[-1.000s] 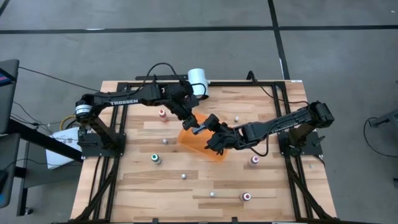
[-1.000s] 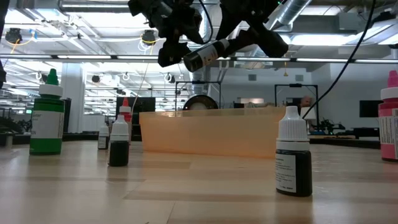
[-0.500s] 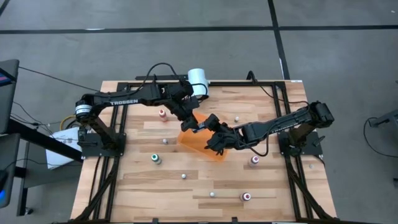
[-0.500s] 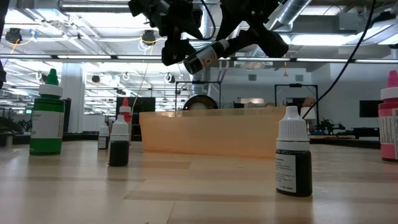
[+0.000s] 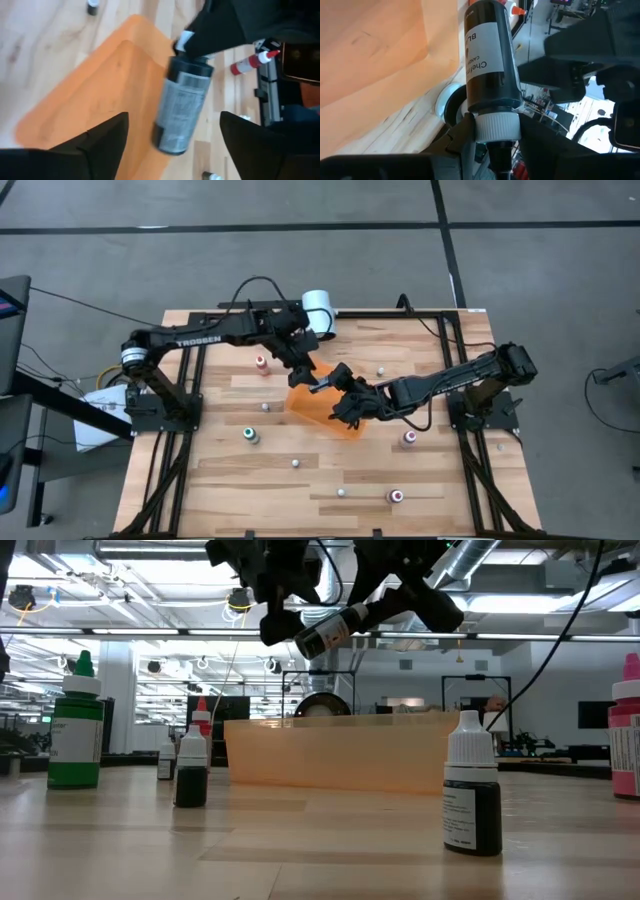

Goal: Pick & Place food coloring
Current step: Put the large black food coloring bottle into the bin

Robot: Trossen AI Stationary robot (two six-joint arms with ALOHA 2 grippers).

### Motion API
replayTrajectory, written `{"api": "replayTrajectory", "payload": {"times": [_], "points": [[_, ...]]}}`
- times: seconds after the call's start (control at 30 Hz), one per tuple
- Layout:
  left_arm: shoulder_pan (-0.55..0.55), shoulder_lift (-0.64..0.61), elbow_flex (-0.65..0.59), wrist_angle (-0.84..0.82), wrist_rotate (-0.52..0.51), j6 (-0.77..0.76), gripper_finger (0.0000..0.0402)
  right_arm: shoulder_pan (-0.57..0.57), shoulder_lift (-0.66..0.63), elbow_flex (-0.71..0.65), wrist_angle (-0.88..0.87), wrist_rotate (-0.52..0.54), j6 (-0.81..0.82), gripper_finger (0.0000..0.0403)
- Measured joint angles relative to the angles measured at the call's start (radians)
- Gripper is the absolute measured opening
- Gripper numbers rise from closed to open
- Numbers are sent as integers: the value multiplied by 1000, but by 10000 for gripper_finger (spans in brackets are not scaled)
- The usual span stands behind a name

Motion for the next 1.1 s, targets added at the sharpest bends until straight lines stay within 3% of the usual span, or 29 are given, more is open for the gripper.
{"api": "replayTrajectory", "payload": {"times": [0.1, 0.33, 0.67, 1.1], "points": [[35, 0, 23, -55, 2, 61, 320, -1, 0, 0, 0, 4, 35, 127], [88, -1, 33, -52, -1, 40, 323, -2, 0, 0, 0, 5, 69, 125], [84, -1, 33, -86, 70, -14, 323, -43, 0, 0, 0, 6, 69, 130], [57, 8, 32, -67, 9, -1, 323, -49, 0, 0, 0, 1, 68, 128]]}}
